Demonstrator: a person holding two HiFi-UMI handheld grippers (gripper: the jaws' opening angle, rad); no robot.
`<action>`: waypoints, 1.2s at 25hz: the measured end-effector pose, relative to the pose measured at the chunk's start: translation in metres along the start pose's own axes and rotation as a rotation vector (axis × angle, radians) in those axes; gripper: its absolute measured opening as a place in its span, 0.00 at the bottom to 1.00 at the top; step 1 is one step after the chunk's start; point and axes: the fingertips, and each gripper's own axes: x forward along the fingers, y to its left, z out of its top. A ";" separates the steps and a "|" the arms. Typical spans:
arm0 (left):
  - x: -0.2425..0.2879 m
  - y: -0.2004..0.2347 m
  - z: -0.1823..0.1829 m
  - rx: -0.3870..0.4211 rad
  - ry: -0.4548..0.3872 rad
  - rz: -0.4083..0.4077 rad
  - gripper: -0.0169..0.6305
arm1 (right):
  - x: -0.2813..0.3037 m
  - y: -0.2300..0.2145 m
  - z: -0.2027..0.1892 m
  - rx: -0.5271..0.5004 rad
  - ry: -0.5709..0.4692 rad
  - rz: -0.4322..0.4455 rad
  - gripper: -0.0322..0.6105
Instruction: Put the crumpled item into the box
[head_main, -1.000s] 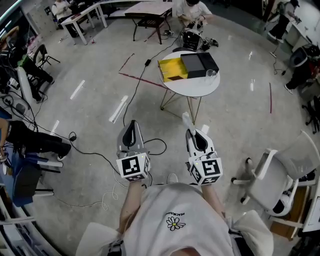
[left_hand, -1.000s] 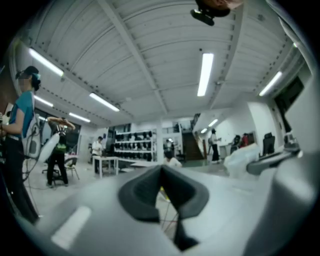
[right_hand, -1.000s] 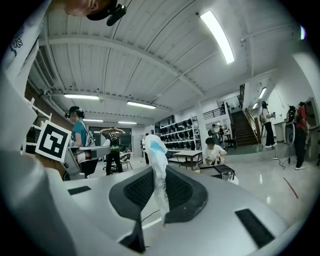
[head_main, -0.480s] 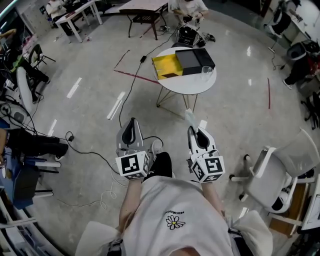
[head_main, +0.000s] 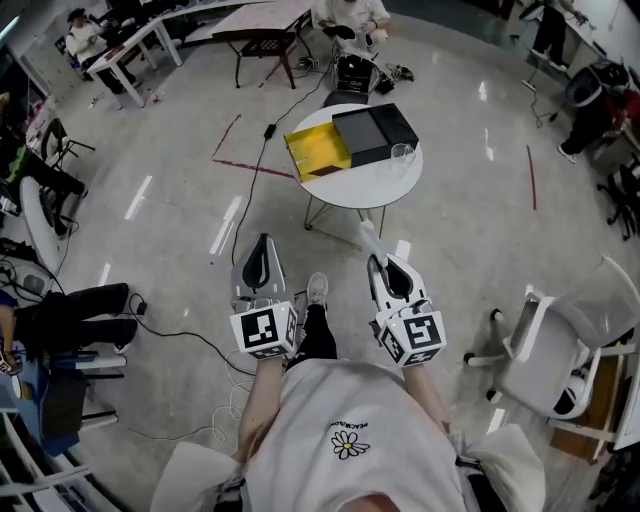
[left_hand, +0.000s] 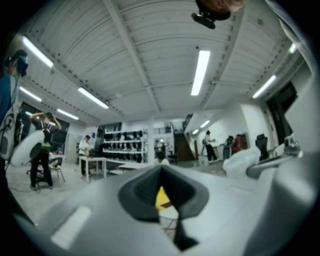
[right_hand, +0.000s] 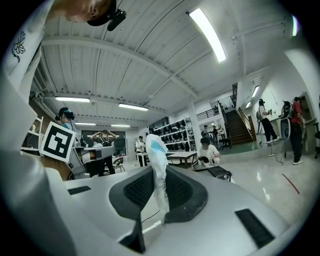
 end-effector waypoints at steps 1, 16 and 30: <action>0.011 0.000 -0.001 0.002 0.001 -0.010 0.02 | 0.009 -0.004 0.000 0.000 0.001 -0.004 0.13; 0.216 0.054 0.000 0.014 0.015 -0.137 0.02 | 0.190 -0.059 0.027 -0.031 0.028 -0.122 0.13; 0.318 0.116 -0.015 -0.046 0.011 -0.141 0.02 | 0.311 -0.077 0.044 -0.084 0.036 -0.159 0.13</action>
